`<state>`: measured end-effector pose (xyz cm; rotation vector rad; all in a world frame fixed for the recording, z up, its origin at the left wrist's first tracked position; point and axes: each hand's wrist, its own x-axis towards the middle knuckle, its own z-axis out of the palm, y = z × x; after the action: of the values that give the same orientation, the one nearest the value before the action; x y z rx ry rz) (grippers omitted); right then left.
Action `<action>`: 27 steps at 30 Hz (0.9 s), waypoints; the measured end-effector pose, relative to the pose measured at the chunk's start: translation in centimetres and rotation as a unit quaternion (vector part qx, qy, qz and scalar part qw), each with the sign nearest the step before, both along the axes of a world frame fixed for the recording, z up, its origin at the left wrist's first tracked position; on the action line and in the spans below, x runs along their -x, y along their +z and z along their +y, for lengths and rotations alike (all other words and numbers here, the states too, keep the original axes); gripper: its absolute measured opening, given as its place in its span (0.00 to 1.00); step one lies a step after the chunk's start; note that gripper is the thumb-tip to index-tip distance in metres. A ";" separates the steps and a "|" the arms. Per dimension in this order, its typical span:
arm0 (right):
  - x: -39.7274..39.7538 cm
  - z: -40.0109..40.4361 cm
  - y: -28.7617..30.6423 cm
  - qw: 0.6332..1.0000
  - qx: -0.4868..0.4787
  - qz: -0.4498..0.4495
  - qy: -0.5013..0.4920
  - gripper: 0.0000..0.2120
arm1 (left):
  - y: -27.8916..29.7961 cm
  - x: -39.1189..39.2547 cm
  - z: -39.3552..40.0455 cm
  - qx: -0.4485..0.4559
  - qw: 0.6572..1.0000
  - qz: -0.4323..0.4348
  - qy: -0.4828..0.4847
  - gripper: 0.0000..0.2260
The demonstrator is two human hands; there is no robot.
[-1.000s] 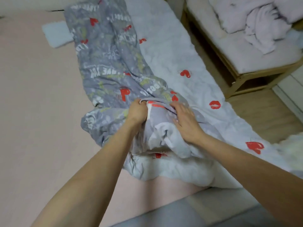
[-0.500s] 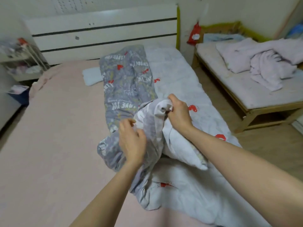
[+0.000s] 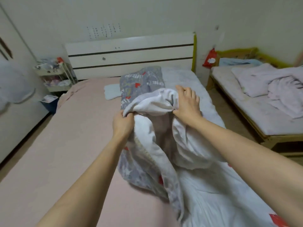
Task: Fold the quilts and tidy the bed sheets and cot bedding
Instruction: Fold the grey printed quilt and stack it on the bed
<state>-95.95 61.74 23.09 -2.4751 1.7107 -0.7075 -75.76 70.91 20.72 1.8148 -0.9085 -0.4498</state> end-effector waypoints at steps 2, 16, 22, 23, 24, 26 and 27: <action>-1.5 1.8 -1.6 0.988 0.032 -0.013 0.149 0.52 | 1.3 -1.2 1.2 -0.042 0.993 -0.062 -0.088 0.08; -10.9 9.4 -8.6 0.922 -0.164 -0.290 0.199 0.03 | -12.5 2.9 13.4 -0.142 0.989 0.035 -0.038 0.24; -7.1 11.6 -15.0 0.950 -0.228 -0.133 0.167 0.43 | -13.8 -0.3 14.4 -0.087 0.982 -0.037 0.166 0.14; -5.1 12.6 -17.3 0.958 -0.237 -0.061 0.152 0.50 | -14.0 -1.1 14.9 -0.099 0.980 -0.079 0.156 0.12; -3.0 13.6 -19.7 0.959 -0.250 0.009 0.137 0.55 | -14.1 -1.9 15.2 -0.120 0.977 -0.113 0.138 0.10; 0.8 15.8 -24.3 0.943 -0.292 0.129 0.096 0.58 | -14.5 -3.2 15.4 -0.164 0.965 -0.160 0.125 0.07; 2.4 16.9 -26.3 0.927 -0.319 0.182 0.077 0.57 | -14.7 -3.4 15.3 -0.185 0.959 -0.172 0.130 0.06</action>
<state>-98.37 78.61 -3.22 -2.2915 1.4813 0.3144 -72.41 86.19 5.98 2.3722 -0.8355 -0.1410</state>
